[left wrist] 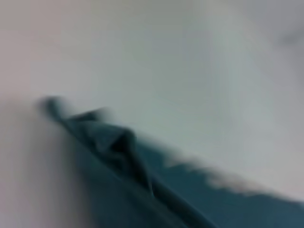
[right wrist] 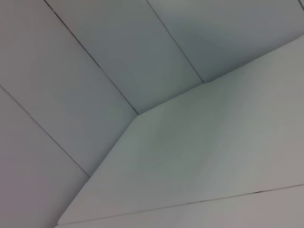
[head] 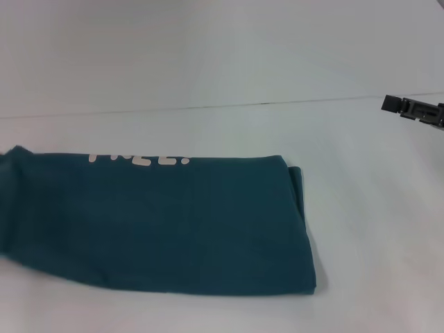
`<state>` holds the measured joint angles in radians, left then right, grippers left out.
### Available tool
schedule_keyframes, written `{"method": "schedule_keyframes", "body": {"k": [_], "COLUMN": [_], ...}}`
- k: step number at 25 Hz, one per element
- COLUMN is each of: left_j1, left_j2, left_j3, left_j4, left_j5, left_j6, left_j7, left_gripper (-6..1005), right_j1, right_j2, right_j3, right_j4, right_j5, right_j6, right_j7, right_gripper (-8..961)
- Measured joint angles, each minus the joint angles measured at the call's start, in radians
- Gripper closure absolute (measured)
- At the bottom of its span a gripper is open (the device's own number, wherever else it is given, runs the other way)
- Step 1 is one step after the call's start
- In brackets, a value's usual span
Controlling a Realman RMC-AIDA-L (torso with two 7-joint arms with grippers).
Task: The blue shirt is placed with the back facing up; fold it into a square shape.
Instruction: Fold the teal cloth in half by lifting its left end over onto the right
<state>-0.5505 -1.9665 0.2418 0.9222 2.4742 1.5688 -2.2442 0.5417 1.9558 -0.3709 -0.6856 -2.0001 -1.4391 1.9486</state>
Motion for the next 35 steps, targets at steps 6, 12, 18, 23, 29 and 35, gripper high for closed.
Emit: {"method": "schedule_keyframes", "body": {"k": [6, 12, 18, 23, 29, 35], "left_j1": [-0.113, -0.225, -0.297, -0.320, -0.316, -0.292], "left_j2": [-0.052, -0.169, -0.204, -0.208, -0.209, -0.208], "left_j3": [0.150, 0.315, 0.478, 0.489, 0.454, 0.468], "left_j4": [-0.020, -0.045, -0.446, -0.808, -0.980, -0.956], "left_j5": [-0.292, -0.402, -0.625, -0.810, -0.861, -0.818], "left_j6": [0.144, 0.068, -0.195, -0.371, -0.330, -0.159], "left_j7": [0.015, 0.030, 0.252, 0.573, 0.785, 0.782], "left_gripper": [922, 914, 906, 899, 853, 728], "right_j1": [-0.010, -0.028, -0.046, -0.052, -0.050, -0.040], "right_j2": [0.003, 0.003, -0.003, -0.004, -0.002, -0.023], "right_j3": [0.002, 0.001, -0.001, -0.007, -0.042, -0.106], "right_j4": [0.011, 0.012, 0.012, 0.012, 0.022, 0.058], "right_j5": [0.007, 0.010, 0.009, 0.005, 0.001, -0.001], "right_j6": [-0.009, -0.027, -0.028, -0.025, 0.009, 0.050], "right_j7": [-0.023, -0.048, -0.066, -0.070, -0.068, -0.022], "right_gripper": [52, 52, 53, 53, 53, 54]}}
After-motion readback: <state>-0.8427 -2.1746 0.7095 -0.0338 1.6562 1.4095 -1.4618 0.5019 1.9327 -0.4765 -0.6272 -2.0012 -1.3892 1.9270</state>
